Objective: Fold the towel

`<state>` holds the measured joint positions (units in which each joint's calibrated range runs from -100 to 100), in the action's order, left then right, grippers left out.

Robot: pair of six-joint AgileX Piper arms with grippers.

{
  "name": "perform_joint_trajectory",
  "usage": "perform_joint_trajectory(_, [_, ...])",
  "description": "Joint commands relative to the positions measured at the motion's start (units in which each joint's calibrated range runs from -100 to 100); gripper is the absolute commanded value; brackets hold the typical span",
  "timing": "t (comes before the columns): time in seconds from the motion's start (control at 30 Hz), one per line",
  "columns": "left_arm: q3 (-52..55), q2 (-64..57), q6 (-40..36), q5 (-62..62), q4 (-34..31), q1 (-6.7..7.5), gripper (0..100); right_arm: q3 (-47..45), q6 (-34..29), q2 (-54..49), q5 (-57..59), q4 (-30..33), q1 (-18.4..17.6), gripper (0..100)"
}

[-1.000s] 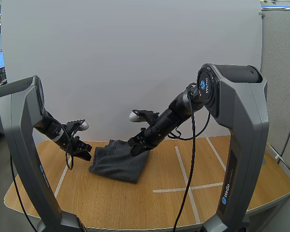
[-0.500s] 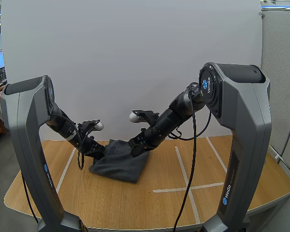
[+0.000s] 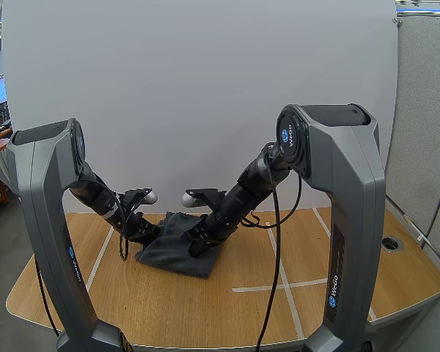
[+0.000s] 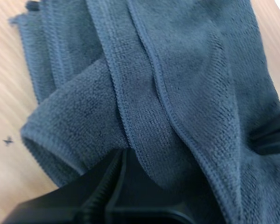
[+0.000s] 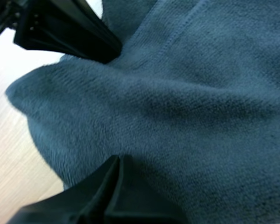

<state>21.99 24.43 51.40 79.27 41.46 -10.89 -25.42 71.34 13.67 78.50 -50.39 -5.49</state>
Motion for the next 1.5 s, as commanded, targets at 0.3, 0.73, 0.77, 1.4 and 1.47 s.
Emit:
perform_joint_trajectory(0.3, [7.7, 2.3, -2.4, 20.0, -9.4, 0.25, 0, -2.6, -5.3, 3.3, -3.4, 15.1, -0.7, 0])
perform_joint_trajectory(0.73, [13.7, -1.7, -1.4, 19.6, -9.3, 0.25, 0, -12.6, -0.5, -2.2, -3.9, 15.6, 3.7, 0])
perform_joint_trajectory(0.77, [13.7, -1.7, -1.4, 19.8, -9.0, 0.25, 0, -13.4, -0.6, -2.9, -3.9, 15.6, 3.8, 0])
perform_joint_trajectory(1.4, [9.0, -2.4, -3.5, 8.6, -7.2, 5.88, 0, -23.4, 3.6, -6.6, -4.7, 11.1, 3.8, 0])
perform_joint_trajectory(1.47, [7.6, -2.4, -3.8, 10.4, -7.0, 5.88, 0, -23.4, 3.8, -6.9, -4.9, 10.1, 3.8, 0])
